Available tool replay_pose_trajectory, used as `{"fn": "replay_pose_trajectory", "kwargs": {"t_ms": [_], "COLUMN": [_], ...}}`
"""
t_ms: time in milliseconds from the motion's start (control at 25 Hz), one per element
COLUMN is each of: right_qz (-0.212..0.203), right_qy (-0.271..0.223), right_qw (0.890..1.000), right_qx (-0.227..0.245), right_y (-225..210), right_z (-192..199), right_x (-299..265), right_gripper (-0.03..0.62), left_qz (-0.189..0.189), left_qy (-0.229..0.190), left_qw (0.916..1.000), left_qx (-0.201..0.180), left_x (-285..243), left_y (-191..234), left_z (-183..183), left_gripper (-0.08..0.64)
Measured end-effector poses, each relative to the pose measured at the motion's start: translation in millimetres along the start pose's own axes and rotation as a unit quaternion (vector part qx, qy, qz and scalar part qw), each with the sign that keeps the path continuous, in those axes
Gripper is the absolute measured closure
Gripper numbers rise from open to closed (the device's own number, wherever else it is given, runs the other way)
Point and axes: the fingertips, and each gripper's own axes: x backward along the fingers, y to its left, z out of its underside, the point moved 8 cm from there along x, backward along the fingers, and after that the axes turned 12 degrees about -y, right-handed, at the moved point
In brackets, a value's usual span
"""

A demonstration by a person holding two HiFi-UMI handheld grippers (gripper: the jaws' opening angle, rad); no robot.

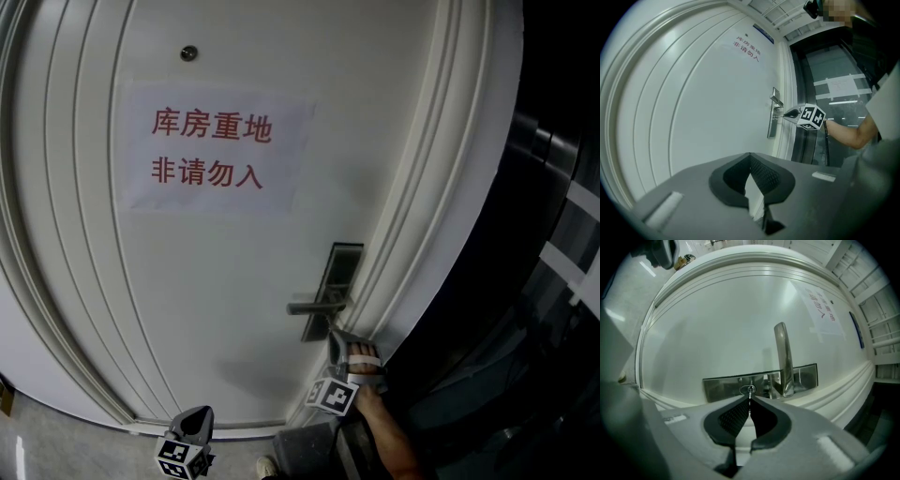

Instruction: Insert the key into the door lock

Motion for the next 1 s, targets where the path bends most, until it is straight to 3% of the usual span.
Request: {"fn": "replay_pose_trajectory", "kwargs": {"t_ms": [1000], "right_qz": [0.001], "right_qy": [0.007], "right_qw": [1.000], "right_qx": [0.002], "right_y": [3.4], "right_z": [-2.3], "right_x": [-5.6], "right_gripper": [0.580], "left_qz": [0.001], "left_qy": [-0.001], "left_qw": [1.0000], "left_qx": [0.001], "left_x": [1.6], "left_y": [5.2], "left_z": [-0.9], "left_gripper": [0.557]}}
